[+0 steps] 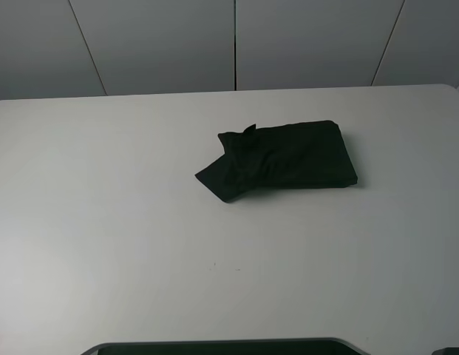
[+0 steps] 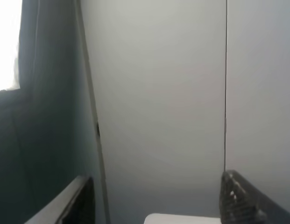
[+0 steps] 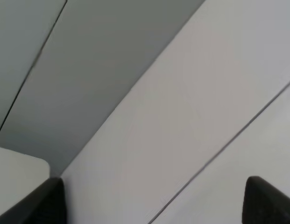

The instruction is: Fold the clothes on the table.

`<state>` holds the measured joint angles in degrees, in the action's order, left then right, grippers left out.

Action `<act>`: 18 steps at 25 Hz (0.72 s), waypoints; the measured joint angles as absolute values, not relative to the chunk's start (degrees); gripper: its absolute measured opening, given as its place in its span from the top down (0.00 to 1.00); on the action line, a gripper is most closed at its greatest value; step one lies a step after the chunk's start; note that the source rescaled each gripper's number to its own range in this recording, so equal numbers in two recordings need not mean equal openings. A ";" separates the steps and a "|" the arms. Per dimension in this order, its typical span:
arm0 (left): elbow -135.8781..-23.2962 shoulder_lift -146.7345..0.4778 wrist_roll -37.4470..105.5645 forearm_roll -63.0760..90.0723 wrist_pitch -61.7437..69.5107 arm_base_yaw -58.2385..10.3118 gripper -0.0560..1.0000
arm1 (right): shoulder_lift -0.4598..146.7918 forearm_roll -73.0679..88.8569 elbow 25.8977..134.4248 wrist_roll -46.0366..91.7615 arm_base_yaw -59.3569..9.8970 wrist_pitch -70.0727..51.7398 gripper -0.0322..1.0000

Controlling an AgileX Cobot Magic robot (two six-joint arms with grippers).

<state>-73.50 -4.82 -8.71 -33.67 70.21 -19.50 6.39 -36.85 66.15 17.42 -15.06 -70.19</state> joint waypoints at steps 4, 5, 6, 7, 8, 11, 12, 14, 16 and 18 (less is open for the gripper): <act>-73.53 -1.70 -9.65 -32.28 70.21 -19.50 0.25 | 4.37 -36.25 66.15 15.64 -11.98 -70.19 0.17; -73.62 -1.16 -9.77 -31.74 70.21 -19.50 0.25 | 4.03 -35.96 66.15 15.29 -11.47 -70.19 0.17; -73.62 -0.68 -9.90 -31.12 70.21 -19.50 0.25 | 3.75 -35.43 66.15 15.18 -10.96 -70.19 0.17; -73.62 -0.32 -9.90 -30.56 70.21 -19.50 0.25 | 3.49 -34.75 66.15 15.05 -10.66 -70.19 0.17; -73.52 -0.21 -9.90 -30.03 70.21 -19.50 0.25 | 3.48 -34.37 66.15 14.94 -10.42 -70.19 0.17; -71.91 -0.21 -10.03 -28.35 70.21 -19.50 0.25 | 3.27 -33.27 66.15 14.36 -9.06 -70.19 0.17; -70.98 -0.21 -10.03 -27.65 70.21 -19.50 0.25 | 3.18 -32.75 66.15 14.36 -8.58 -70.19 0.17; -69.33 -0.21 -9.91 -26.19 70.21 -19.50 0.25 | 3.15 -30.81 66.15 14.36 -7.70 -70.19 0.17; -67.02 -0.21 -9.83 -24.54 70.21 -19.50 0.25 | 3.05 -29.13 66.15 14.36 -6.74 -70.19 0.17; -64.50 -0.21 -9.83 -23.05 70.21 -19.50 0.25 | 2.93 -27.37 65.83 14.25 -5.89 -70.19 0.17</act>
<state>-64.50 -0.21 -9.83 -23.05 70.21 -19.50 2.93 -27.37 65.83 14.25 -5.89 -70.19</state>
